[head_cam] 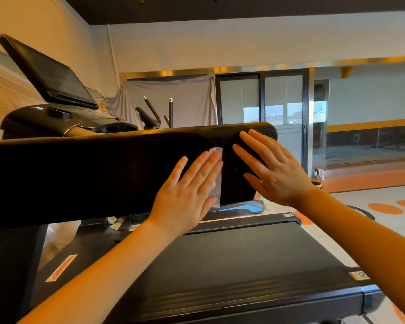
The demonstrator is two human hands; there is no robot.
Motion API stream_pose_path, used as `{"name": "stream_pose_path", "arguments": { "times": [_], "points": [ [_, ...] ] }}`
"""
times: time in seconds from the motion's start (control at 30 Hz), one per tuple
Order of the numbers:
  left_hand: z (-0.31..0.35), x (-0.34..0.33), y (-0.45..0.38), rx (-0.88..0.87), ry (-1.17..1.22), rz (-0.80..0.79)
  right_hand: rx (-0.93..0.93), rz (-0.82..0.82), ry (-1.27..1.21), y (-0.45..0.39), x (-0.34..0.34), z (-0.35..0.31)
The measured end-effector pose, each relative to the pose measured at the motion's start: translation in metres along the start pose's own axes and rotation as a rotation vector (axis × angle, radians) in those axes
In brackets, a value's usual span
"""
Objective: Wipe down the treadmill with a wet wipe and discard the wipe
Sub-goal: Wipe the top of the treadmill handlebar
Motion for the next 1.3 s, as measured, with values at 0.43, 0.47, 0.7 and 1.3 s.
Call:
{"name": "stream_pose_path", "arguments": {
  "times": [0.43, 0.47, 0.7, 1.3],
  "points": [
    [0.019, -0.006, 0.003, -0.004, 0.046, -0.004, 0.073, -0.068, 0.101, 0.004, 0.007, 0.013],
    [0.018, -0.006, 0.004, 0.014, 0.045, 0.000, 0.086, -0.077, 0.111, 0.006, 0.007, 0.016],
    [0.033, -0.008, -0.003, 0.079, 0.105, 0.025, 0.190, -0.107, 0.132, 0.013, 0.006, 0.036],
    [0.031, -0.009, -0.005, 0.020, 0.058, 0.011, 0.228, -0.057, 0.081, 0.012, 0.002, 0.039]
  ]
}}
Point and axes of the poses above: each hand's wrist, its own y-axis away from the middle knuckle, its own x-axis out of the back of the hand, z = x × y, the point moved 1 cm from there along -y, towards the middle knuckle, and after that the axes turned 1 degree about y, right-handed, at the moved point
